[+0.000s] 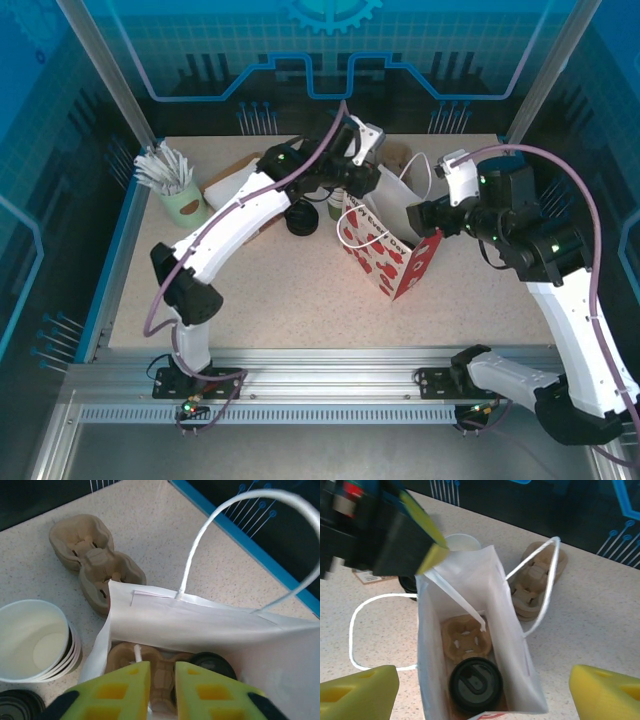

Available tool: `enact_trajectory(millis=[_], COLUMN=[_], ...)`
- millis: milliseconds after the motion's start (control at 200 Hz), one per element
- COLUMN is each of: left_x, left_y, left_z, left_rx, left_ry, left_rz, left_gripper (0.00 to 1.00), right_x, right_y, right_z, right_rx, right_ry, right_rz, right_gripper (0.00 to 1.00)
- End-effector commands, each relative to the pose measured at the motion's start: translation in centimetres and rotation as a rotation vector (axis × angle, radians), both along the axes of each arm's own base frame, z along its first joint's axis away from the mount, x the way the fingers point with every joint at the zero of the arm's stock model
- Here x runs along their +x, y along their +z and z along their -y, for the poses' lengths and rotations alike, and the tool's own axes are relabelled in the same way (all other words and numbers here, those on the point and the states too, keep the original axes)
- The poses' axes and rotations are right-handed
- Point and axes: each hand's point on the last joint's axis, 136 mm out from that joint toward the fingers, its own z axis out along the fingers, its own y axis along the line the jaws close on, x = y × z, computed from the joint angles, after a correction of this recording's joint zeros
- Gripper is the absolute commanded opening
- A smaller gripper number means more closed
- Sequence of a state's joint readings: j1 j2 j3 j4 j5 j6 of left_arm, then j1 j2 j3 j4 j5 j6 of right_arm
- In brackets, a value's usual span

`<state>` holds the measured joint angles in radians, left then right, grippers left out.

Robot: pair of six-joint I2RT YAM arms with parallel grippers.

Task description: Pack the takeout coffee

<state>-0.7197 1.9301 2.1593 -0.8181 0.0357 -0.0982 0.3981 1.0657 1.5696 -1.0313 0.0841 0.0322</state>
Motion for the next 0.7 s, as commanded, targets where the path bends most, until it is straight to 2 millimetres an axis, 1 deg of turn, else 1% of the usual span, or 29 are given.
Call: enact_trajectory(millis=[0,60,90,185,215,270,320,335,340,350,385,450,525,575,595,625,655,695], left_x=[0.0,-0.1,-0.2,-0.9,-1.1,-1.5,-1.5,-1.7,-1.6,-1.7,-1.7,-1.4,-1.1,-1.1,-1.1,-0.9,-0.7,-0.4], left_y=[3.8,5.0,6.0,8.0,8.7,9.5,9.4,10.0,9.7,9.9,9.8,9.2,7.5,6.3,5.7,4.9,4.0,2.8], left_z=[-1.0,-1.9,-2.5,-4.8,-6.0,-8.3,-11.1,-12.2,-12.5,-13.2,-15.6,-20.9,-27.0,-30.6,-31.6,-33.6,-35.0,-35.8], left_rx=[-0.052,-0.082,-0.105,-0.155,-0.171,-0.187,-0.191,-0.202,-0.200,-0.205,-0.212,-0.221,-0.186,-0.167,-0.161,-0.152,-0.143,-0.122], left_ry=[-0.008,0.000,0.002,0.027,0.045,0.088,0.149,0.172,0.180,0.196,0.259,0.411,0.600,0.709,0.740,0.804,0.851,0.877], left_rz=[0.056,0.061,0.072,0.094,0.104,0.122,0.126,0.141,0.134,0.141,0.145,0.152,0.137,0.120,0.107,0.091,0.073,0.046], left_gripper=[0.30,0.40,0.45,0.54,0.58,0.62,0.65,0.65,0.66,0.66,0.68,0.69,0.70,0.70,0.70,0.70,0.70,0.70], right_x=[-0.6,-0.9,-1.1,-1.8,-2.0,-2.3,-2.6,-2.7,-2.7,-2.8,-3.1,-3.4,-3.7,-3.7,-3.6,-3.5,-3.4,-3.2], right_y=[0.6,1.2,1.4,2.2,2.5,3.0,3.5,3.7,3.7,3.8,4.2,4.9,5.3,5.3,5.2,5.0,4.8,4.5], right_z=[-1.5,-2.6,-3.3,-5.3,-6.0,-7.4,-8.6,-9.0,-9.2,-9.5,-10.4,-12.2,-14.2,-15.4,-15.8,-16.4,-16.9,-17.4], right_rx=[0.086,0.125,0.145,0.176,0.177,0.169,0.150,0.147,0.144,0.141,0.136,0.148,0.170,0.169,0.165,0.158,0.151,0.141], right_ry=[0.061,0.112,0.144,0.229,0.256,0.297,0.331,0.344,0.348,0.357,0.390,0.443,0.506,0.536,0.546,0.557,0.570,0.580], right_rz=[0.000,0.016,0.022,0.049,0.063,0.099,0.139,0.153,0.157,0.166,0.192,0.225,0.243,0.244,0.242,0.238,0.233,0.225], right_gripper=[0.88,0.88,0.88,0.88,0.88,0.88,0.88,0.88,0.88,0.88,0.88,0.88,0.88,0.88,0.88,0.88,0.88,0.88])
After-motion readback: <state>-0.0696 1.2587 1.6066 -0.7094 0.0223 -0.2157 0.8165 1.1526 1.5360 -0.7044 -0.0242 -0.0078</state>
